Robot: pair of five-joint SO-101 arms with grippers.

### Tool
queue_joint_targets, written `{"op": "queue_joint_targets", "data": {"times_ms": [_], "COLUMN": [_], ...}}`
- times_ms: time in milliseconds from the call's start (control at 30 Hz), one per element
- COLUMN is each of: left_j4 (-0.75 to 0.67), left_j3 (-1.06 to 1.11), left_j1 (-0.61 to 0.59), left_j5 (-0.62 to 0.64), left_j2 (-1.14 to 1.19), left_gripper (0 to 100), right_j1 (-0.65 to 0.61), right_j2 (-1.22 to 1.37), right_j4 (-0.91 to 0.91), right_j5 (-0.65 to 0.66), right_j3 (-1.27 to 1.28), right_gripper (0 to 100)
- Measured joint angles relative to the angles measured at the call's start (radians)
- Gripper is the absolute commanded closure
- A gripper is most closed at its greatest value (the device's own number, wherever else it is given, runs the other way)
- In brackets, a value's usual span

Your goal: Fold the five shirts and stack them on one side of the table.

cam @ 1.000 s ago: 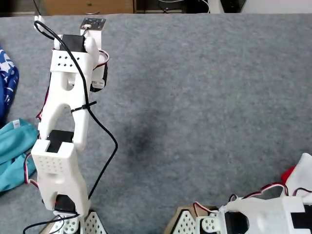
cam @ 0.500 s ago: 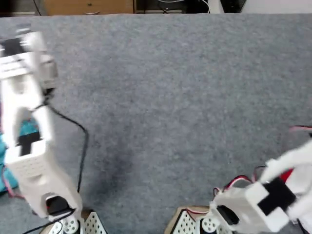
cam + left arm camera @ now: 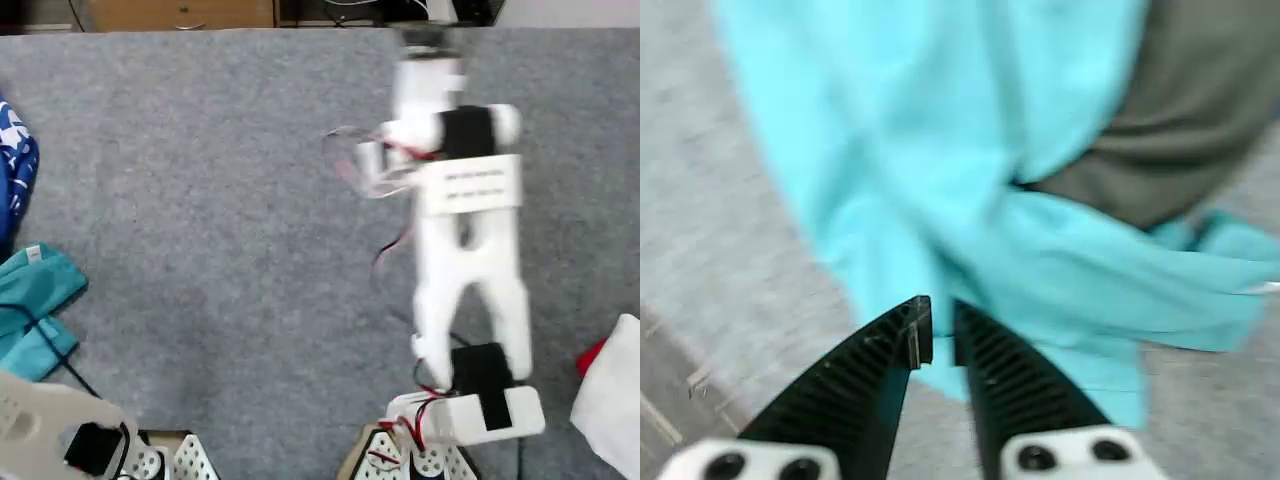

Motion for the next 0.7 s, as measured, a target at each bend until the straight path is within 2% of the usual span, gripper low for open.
{"op": "queue_joint_targets", "data": {"times_ms": [133,233,400,533,667,700], "left_j4": [0.000,-0.032,-0.118,-0.120,-0.089,-0.068], "left_j3": [0.000,0.000,0.002,-0.003,-0.043,-0.066], "left_j1": [-0.083,-0.100,-0.100,-0.100,-0.097,-0.097], "left_j5": [-0.028,-0.028,-0.028,-0.028,-0.028,-0.026], "left_j2": [0.107,0.229,0.436,0.468,0.470,0.470], "left_gripper": [79,79,82,99,98,98], "right_j1": [-0.158,-0.244,-0.305,-0.301,-0.302,-0.302], "right_j2": [0.077,0.130,0.172,0.173,0.173,0.173], "right_j4": [-0.017,-0.020,-0.040,-0.057,-0.057,-0.057], "right_j5": [-0.005,-0.005,-0.011,-0.011,-0.011,-0.011], "right_j3": [0.000,0.000,0.000,0.000,0.000,0.000], "right_gripper": [71.6,71.2,78.3,89.2,99.4,99.3]}}
